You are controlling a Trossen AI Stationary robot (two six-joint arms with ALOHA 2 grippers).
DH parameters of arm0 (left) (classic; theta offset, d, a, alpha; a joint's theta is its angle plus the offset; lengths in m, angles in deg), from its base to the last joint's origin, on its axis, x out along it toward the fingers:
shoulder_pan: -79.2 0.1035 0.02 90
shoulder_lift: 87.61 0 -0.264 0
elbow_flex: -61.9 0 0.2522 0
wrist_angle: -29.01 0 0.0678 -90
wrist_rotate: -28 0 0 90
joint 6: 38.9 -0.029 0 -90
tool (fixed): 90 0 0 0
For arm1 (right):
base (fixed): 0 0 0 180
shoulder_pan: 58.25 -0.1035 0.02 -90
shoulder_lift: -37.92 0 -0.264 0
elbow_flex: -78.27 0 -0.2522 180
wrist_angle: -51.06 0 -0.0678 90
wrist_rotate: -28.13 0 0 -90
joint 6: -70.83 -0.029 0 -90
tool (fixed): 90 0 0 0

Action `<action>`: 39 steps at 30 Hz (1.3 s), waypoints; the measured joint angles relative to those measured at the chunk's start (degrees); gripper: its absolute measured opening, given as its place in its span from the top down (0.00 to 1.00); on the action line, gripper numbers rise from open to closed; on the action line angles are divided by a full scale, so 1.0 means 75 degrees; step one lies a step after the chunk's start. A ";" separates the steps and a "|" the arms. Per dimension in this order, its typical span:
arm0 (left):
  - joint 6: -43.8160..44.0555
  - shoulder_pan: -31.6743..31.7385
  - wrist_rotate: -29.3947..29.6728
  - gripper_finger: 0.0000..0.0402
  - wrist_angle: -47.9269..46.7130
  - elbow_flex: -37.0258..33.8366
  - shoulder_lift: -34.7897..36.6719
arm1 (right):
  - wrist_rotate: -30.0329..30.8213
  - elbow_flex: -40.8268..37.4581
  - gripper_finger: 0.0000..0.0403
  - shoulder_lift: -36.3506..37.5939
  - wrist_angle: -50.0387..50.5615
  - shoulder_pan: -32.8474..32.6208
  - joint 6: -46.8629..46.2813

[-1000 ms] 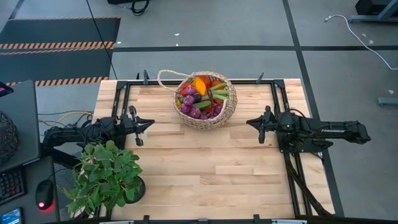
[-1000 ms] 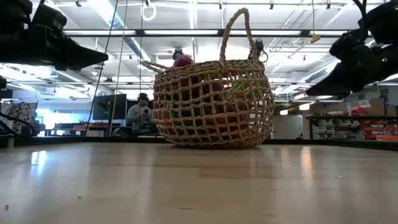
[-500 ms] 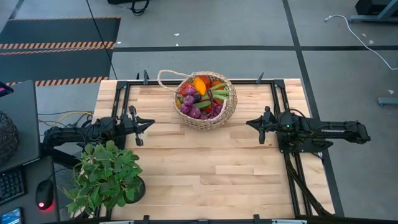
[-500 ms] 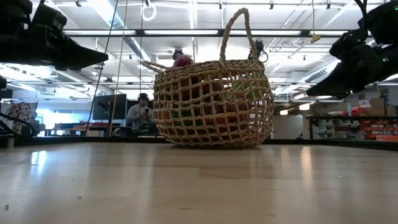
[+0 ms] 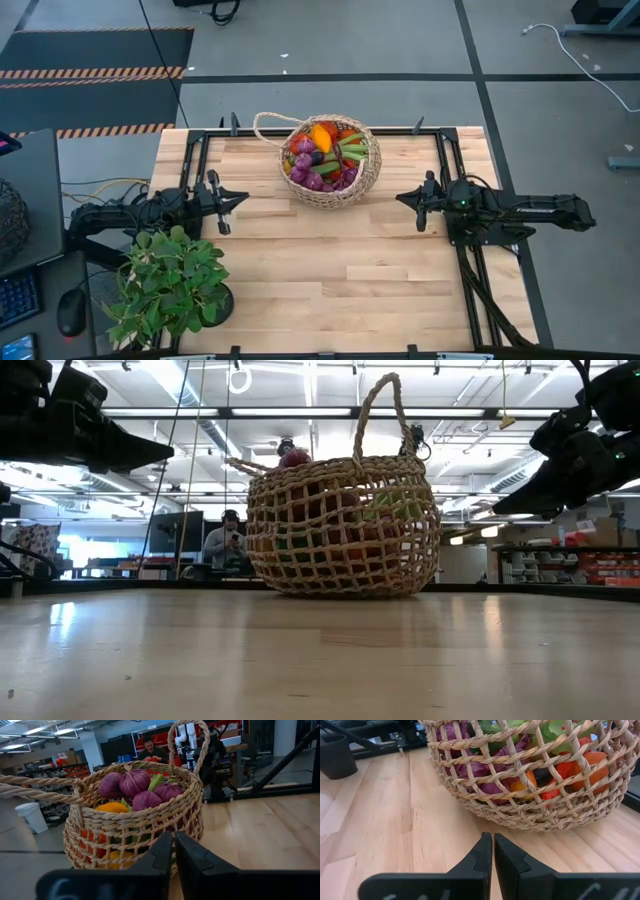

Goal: Build produce basket
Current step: Return to Home Position

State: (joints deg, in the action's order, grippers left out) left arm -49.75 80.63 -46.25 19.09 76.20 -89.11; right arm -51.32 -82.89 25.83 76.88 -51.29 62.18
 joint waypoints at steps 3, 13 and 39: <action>0.0001 0.0000 0.0000 0.92 0.0000 0.0000 0.0002 | 0.0000 0.0000 0.94 0.0000 0.0000 0.0000 0.0000; 0.0000 0.0000 -0.0001 0.94 0.0000 0.0000 0.0000 | -0.0003 0.0000 0.94 0.0000 0.0003 0.0000 0.0000; 0.0000 0.0000 -0.0003 0.94 0.0000 0.0000 0.0000 | -0.0003 0.0000 0.94 0.0000 0.0003 0.0000 -0.0003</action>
State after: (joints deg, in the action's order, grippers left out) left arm -49.75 80.63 -46.27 19.09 76.20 -89.11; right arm -51.35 -82.89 25.83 76.89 -51.29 62.16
